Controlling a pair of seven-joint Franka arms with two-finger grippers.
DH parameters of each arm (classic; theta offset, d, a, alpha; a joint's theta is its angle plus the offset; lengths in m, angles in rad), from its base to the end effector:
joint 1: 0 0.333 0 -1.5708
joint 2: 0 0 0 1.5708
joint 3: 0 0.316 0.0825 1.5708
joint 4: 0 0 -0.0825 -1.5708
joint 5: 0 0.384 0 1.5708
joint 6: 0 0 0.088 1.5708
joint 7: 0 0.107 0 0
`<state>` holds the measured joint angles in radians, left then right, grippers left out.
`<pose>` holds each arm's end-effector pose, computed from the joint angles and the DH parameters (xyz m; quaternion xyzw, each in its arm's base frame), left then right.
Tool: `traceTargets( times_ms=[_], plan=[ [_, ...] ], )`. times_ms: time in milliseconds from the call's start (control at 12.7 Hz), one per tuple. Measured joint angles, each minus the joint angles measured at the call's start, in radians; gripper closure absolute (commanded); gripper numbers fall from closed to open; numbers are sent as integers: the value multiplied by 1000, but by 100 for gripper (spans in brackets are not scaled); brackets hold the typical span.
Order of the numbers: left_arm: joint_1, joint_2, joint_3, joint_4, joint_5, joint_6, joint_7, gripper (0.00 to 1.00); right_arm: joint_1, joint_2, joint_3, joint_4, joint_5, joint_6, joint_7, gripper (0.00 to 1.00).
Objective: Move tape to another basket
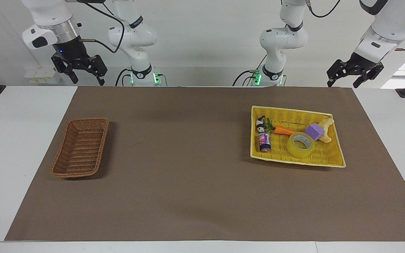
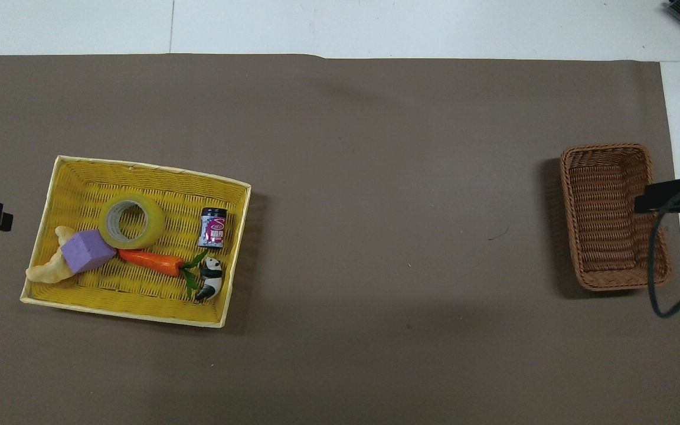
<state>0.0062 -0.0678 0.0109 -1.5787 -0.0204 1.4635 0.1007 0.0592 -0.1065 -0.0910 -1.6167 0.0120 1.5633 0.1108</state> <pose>0.5221 0.0068 0.6482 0.9988 -0.0426 -0.0230 0.0119 0.5201 -0.0181 0.6592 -0.9971 0.0709 -0.0259 0.0119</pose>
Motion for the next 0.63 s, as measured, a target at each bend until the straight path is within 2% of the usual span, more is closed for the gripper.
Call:
traceTargets(
  times_ms=[236,628],
  plan=[
    [1,-11,1,-66,0,72,1,0,0,0,0,0,0,0,0,0],
    [1,-12,2,-290,0,306,92,0,0,0,0,-2,0,1,0,0]
  ],
)
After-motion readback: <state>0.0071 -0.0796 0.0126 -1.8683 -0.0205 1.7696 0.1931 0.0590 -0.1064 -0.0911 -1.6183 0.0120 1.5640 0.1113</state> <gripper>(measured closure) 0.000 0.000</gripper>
